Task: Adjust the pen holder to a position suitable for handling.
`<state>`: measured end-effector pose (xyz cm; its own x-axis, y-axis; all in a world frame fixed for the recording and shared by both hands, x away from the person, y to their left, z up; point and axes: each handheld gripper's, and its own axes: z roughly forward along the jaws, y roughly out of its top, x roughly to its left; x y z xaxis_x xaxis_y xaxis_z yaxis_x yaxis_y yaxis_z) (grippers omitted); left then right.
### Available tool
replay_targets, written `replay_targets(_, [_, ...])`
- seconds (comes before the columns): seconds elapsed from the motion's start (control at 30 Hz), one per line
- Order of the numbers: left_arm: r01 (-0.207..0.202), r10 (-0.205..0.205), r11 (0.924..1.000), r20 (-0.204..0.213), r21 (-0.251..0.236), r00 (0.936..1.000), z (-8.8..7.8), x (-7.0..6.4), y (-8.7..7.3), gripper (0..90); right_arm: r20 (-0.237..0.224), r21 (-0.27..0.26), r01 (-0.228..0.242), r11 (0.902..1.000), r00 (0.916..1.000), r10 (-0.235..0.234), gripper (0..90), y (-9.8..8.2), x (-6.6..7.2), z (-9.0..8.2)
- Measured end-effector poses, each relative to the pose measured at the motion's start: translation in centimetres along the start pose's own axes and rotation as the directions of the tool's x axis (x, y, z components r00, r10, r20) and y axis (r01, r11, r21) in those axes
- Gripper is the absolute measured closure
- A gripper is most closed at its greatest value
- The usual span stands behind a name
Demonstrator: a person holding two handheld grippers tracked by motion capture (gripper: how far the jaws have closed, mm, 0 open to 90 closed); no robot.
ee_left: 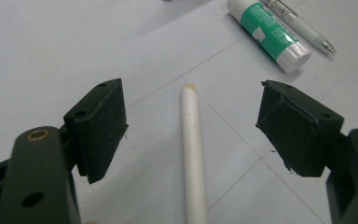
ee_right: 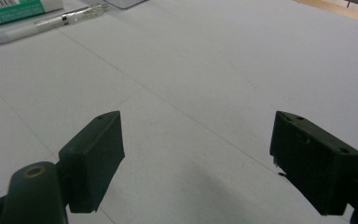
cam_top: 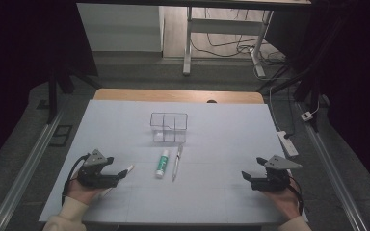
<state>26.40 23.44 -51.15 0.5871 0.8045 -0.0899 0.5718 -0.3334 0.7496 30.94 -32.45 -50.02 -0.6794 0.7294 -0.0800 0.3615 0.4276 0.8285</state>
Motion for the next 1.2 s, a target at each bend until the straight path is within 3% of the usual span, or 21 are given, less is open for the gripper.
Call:
replay_targets(0.23, [-0.005, 0.005, 1.0000, 0.002, 0.002, 1.0000, 0.1, 0.0, 0.1, 24.2, 0.001, 0.013, 0.022, 0.9997, 0.9998, -0.022, 18.3, 0.0, 0.3, 0.2])
replay_targets(1.2, [-0.006, 0.006, 1.0000, -0.002, -0.004, 1.0000, 0.1, -0.3, 1.3, 25.4, -0.023, 0.017, 0.030, 0.9994, 0.9993, -0.030, 20.8, 0.0, 0.6, 0.4])
